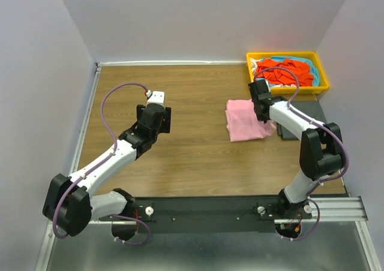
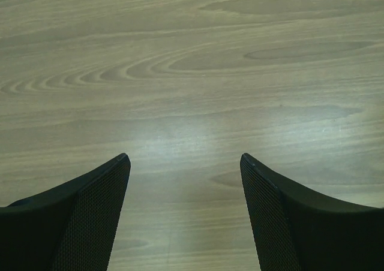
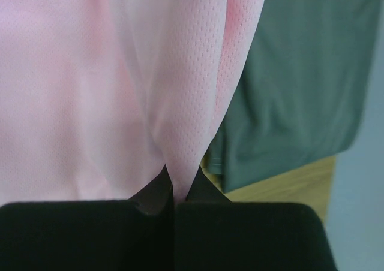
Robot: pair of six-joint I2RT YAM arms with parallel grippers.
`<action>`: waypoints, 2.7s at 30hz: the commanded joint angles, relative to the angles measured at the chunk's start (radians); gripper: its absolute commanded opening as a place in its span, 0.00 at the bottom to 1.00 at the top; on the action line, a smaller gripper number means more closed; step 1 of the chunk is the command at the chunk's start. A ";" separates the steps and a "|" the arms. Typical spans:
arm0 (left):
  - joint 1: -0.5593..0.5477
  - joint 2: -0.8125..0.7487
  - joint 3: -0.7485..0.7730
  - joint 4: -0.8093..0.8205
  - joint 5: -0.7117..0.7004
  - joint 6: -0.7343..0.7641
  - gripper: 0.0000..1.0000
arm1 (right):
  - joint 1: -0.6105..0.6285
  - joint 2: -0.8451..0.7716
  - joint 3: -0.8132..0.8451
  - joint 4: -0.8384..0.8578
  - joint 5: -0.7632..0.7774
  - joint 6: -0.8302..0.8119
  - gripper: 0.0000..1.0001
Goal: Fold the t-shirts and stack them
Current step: Neatly place the folded tshirt to the corner
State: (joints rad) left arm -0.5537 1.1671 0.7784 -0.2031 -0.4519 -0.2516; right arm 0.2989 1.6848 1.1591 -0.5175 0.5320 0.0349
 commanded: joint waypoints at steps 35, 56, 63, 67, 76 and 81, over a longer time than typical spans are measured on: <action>0.024 -0.020 0.015 0.041 -0.050 -0.041 0.82 | -0.395 -0.044 0.113 0.108 0.151 -0.187 0.01; 0.040 0.083 0.022 0.050 -0.061 -0.038 0.82 | -0.506 0.168 0.085 0.329 0.269 -0.257 0.02; 0.040 0.086 0.024 0.051 -0.047 -0.038 0.82 | -0.512 0.188 0.085 0.355 0.367 -0.257 0.22; 0.040 0.080 0.021 0.053 -0.036 -0.040 0.82 | -0.520 0.182 0.103 0.364 0.451 -0.230 0.55; 0.040 0.034 0.016 0.062 0.002 -0.044 0.82 | -0.518 0.095 0.099 0.364 0.634 -0.198 0.82; 0.040 -0.004 0.016 0.062 0.028 -0.052 0.82 | -0.518 -0.074 0.070 0.280 0.565 -0.121 0.94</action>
State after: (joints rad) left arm -0.5182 1.2034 0.7738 -0.1593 -0.4530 -0.2893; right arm -0.2115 1.7523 1.2366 -0.1909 1.0790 -0.1715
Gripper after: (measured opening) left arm 0.825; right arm 0.921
